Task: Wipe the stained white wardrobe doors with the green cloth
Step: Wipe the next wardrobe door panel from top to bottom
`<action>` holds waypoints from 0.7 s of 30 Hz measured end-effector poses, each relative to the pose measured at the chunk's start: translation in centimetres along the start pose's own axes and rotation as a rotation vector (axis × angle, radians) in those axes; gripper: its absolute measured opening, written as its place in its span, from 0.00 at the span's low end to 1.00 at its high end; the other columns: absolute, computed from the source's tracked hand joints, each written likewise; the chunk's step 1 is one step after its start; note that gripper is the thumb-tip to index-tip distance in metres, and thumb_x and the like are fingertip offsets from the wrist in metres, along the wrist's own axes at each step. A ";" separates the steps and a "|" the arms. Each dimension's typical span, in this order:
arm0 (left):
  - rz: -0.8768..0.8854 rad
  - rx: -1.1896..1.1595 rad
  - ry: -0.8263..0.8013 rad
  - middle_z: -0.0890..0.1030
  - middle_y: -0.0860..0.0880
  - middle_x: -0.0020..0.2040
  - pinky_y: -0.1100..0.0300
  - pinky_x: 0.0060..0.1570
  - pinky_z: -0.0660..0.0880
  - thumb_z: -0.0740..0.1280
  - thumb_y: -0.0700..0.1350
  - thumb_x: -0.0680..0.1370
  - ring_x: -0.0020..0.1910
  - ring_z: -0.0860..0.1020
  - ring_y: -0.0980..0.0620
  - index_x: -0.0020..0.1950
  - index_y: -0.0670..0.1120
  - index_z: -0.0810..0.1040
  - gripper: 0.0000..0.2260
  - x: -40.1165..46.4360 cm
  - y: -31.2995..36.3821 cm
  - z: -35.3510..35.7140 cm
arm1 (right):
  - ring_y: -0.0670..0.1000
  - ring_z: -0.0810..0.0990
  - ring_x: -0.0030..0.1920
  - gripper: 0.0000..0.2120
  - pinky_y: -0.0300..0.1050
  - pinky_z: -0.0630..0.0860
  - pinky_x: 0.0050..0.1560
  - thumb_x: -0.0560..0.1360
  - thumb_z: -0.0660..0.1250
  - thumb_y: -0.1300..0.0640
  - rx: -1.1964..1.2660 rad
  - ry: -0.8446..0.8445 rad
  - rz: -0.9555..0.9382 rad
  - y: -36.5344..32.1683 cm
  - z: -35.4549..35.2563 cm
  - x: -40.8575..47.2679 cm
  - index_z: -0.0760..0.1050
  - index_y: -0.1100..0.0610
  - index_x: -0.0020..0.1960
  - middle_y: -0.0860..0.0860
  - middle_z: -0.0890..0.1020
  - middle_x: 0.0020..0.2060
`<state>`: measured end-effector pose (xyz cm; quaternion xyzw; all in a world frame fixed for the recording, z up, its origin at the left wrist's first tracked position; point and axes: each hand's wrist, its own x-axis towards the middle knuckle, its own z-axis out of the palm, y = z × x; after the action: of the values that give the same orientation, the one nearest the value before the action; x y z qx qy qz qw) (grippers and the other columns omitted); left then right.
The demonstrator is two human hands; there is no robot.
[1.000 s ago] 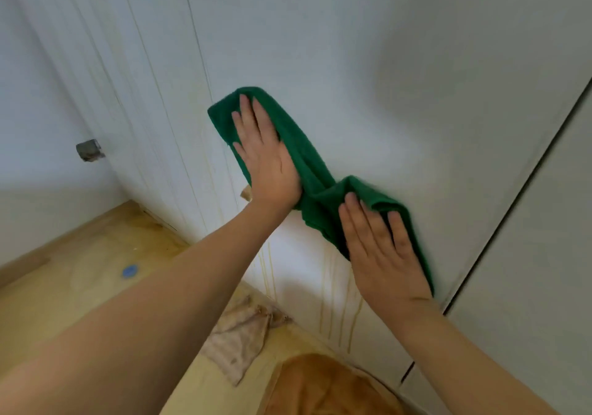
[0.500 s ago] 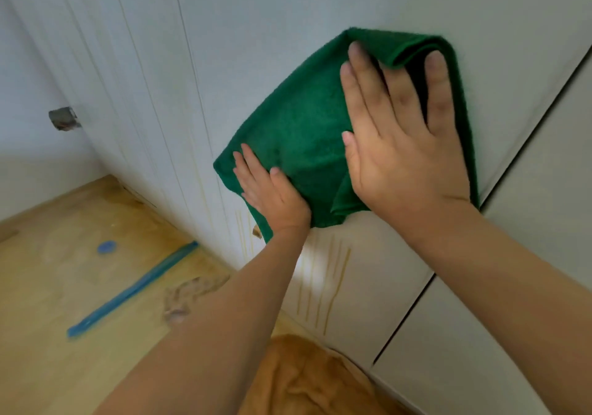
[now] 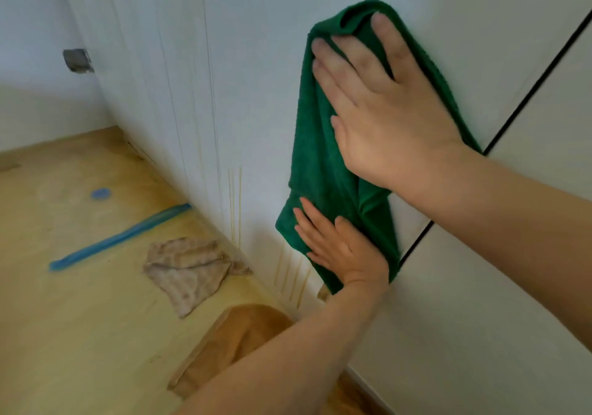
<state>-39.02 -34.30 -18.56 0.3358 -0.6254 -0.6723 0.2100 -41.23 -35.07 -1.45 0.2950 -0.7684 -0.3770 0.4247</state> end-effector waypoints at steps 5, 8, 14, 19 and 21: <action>-0.061 -0.098 0.082 0.52 0.55 0.83 0.41 0.78 0.47 0.47 0.41 0.83 0.81 0.52 0.50 0.82 0.57 0.51 0.28 10.3 4.7 -3.3 | 0.59 0.52 0.78 0.30 0.62 0.41 0.75 0.82 0.42 0.48 -0.110 0.002 -0.072 0.0 0.1 0.3 0.49 0.63 0.80 0.59 0.53 0.79; -0.059 -0.100 0.093 0.52 0.57 0.83 0.43 0.78 0.46 0.47 0.45 0.84 0.81 0.50 0.52 0.82 0.58 0.50 0.26 10.8 4.7 -3.9 | 0.60 0.50 0.79 0.31 0.63 0.43 0.76 0.82 0.40 0.47 -0.151 -0.037 -0.132 -0.2 0.1 0.5 0.44 0.63 0.80 0.59 0.49 0.80; -0.156 0.005 0.020 0.45 0.48 0.83 0.45 0.78 0.48 0.59 0.39 0.83 0.82 0.46 0.46 0.82 0.44 0.56 0.27 -1.6 -1.8 -0.6 | 0.59 0.43 0.79 0.31 0.64 0.35 0.74 0.83 0.40 0.46 -0.105 -0.154 -0.297 -1.1 0.7 -0.1 0.39 0.61 0.80 0.58 0.43 0.80; -0.033 0.152 -0.025 0.49 0.39 0.82 0.52 0.78 0.48 0.39 0.61 0.70 0.81 0.49 0.43 0.80 0.34 0.55 0.45 5.0 -0.9 -2.6 | 0.60 0.40 0.79 0.31 0.63 0.33 0.74 0.83 0.39 0.45 -0.085 -0.187 -0.327 -1.5 0.8 -1.9 0.37 0.62 0.79 0.59 0.40 0.79; -0.139 0.050 0.041 0.50 0.45 0.83 0.52 0.77 0.49 0.42 0.56 0.80 0.81 0.51 0.46 0.82 0.43 0.52 0.33 7.2 0.0 -2.8 | 0.61 0.41 0.79 0.32 0.63 0.33 0.73 0.83 0.39 0.44 -0.085 -0.206 -0.351 -1.7 0.8 -2.7 0.37 0.62 0.79 0.60 0.40 0.79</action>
<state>-41.92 -41.34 -19.87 0.3973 -0.6127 -0.6624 0.1669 -40.48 -33.63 -4.34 0.3662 -0.7279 -0.5056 0.2836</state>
